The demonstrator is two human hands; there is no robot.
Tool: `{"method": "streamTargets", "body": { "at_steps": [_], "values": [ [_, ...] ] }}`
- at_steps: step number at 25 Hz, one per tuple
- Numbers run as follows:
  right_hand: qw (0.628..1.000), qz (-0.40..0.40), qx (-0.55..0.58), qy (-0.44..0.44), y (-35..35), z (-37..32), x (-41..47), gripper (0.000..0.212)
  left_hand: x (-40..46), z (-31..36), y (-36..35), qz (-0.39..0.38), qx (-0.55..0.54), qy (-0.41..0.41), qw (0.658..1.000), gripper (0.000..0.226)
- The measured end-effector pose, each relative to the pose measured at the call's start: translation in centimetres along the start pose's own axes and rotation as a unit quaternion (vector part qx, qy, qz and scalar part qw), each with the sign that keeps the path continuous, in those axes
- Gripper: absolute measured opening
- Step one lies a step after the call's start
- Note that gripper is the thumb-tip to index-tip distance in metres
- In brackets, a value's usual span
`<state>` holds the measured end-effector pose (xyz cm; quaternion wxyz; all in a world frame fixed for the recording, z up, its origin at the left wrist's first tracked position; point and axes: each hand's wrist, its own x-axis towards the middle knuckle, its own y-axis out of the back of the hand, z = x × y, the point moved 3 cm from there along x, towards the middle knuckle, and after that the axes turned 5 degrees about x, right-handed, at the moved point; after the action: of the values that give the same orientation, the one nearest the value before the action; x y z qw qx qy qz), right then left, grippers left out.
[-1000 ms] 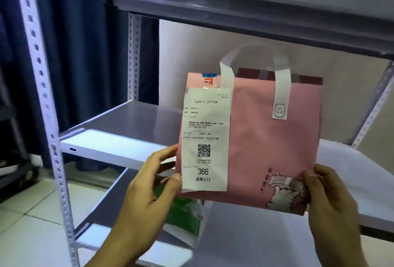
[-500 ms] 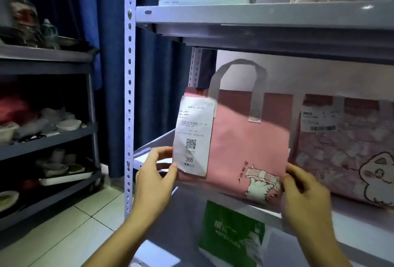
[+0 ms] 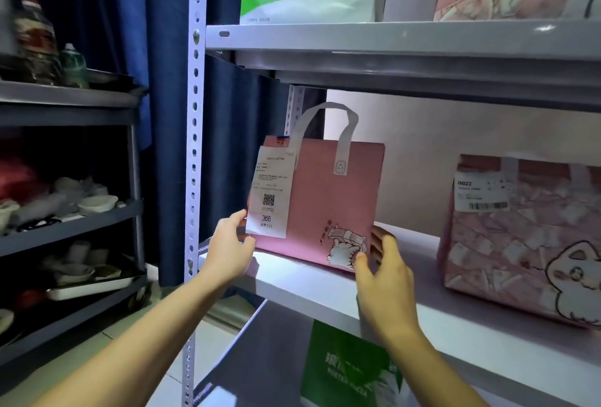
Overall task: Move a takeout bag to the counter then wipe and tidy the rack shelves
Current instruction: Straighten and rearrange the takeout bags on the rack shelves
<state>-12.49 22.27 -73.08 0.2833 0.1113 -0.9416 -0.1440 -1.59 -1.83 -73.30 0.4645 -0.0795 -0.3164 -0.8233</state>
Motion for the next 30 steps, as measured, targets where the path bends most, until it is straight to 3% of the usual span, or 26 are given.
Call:
{"method": "streamTargets", "body": {
  "at_steps": [3, 9, 14, 17, 20, 23, 27, 30],
  "values": [
    [0.999, -0.03, -0.029, -0.014, -0.7, -0.4, 0.1, 0.031, 1.1, -0.2, -0.6, -0.018, 0.006, 0.015, 1.0, 0.055],
    [0.998, -0.05, -0.035, -0.026, -0.8, -0.7, 0.6, 0.018, 2.0, -0.5, -0.6, -0.037, 0.001, 0.016, 0.999, 0.056],
    [0.998, -0.053, -0.021, -0.023, -0.5, -0.6, 0.9, 0.034, 1.5, -0.5, -0.7, -0.058, 0.0, 0.009, 0.998, 0.057],
    [0.998, -0.053, -0.01, -0.025, 0.0, -0.4, 0.8, 0.042, 0.3, 0.6, -0.5, -0.006, 0.014, 0.006, 1.0, 0.062],
    [0.999, -0.046, -0.005, -0.025, 1.3, -0.1, 0.8, 0.043, -1.7, 3.2, -1.5, 0.033, 0.094, -0.096, 0.99, 0.064],
    [0.999, -0.026, -0.005, -0.041, 3.7, 1.1, 0.7, 0.052, -4.5, 7.5, -4.5, -0.017, 0.113, -0.222, 0.968, 0.061],
    [0.999, 0.013, -0.02, -0.027, 8.3, 3.1, 0.2, 0.054, -8.0, 12.5, -9.3, -0.079, 0.045, -0.248, 0.965, 0.056],
    [0.994, 0.094, -0.048, 0.0, 13.5, 4.7, -0.1, 0.049, -9.8, 14.7, -13.4, -0.136, 0.0, -0.233, 0.963, 0.057]
  ]
}}
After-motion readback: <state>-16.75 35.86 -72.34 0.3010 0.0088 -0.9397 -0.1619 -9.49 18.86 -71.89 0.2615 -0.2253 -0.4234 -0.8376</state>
